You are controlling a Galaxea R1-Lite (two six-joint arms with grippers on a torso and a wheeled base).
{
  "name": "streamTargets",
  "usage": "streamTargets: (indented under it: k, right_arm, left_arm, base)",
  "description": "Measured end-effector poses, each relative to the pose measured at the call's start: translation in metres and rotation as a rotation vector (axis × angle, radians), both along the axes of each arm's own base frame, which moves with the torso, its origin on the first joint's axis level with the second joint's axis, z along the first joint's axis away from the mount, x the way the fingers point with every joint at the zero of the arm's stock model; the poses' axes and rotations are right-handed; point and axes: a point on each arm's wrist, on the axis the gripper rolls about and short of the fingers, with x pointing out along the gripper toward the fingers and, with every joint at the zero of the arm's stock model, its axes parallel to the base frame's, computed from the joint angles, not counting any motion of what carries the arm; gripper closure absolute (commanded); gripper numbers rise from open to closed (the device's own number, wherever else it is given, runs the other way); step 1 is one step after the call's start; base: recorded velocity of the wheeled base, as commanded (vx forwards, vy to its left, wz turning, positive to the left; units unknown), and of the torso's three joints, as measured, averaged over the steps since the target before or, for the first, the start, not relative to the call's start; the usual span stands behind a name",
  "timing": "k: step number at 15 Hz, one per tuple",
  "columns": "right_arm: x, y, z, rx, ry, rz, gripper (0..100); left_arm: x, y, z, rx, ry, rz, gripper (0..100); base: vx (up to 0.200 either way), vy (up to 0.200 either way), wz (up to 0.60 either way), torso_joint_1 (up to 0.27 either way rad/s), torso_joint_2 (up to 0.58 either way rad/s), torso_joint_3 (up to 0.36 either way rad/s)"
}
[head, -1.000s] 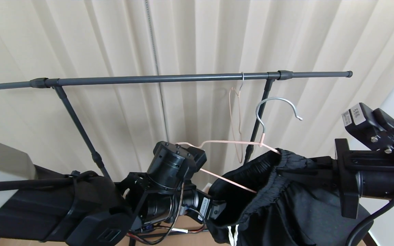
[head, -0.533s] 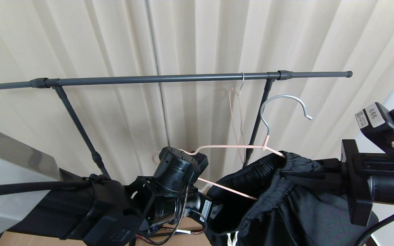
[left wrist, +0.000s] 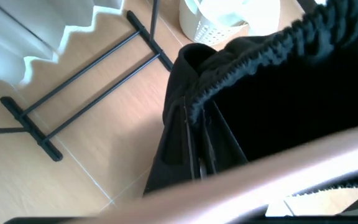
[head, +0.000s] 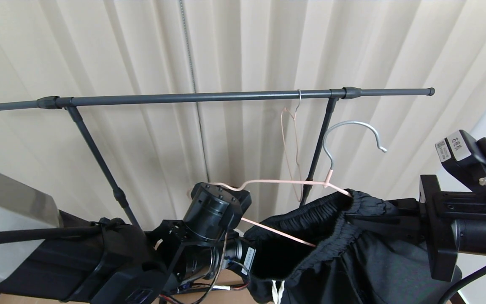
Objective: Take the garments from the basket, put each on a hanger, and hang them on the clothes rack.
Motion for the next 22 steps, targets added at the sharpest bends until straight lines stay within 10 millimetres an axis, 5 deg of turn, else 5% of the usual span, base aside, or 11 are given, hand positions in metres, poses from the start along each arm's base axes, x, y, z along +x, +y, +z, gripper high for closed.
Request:
streamTargets:
  k: [9, 22]
  right_arm:
    - [0.005, 0.001, -0.004, -0.009, 0.018, -0.008, 100]
    - [0.018, -0.005, -0.005, 0.011, 0.01, -0.068, 100]
  left_arm:
    - [0.001, 0.016, 0.02, 0.004, -0.086, 0.113, 100]
    - [-0.016, 0.035, 0.013, 0.034, -0.264, 0.013, 100]
  base:
    - [0.0, 0.0, 0.0, 0.0, 0.0, 0.0]
    - [0.0, 0.0, 0.0, 0.0, 0.0, 0.0]
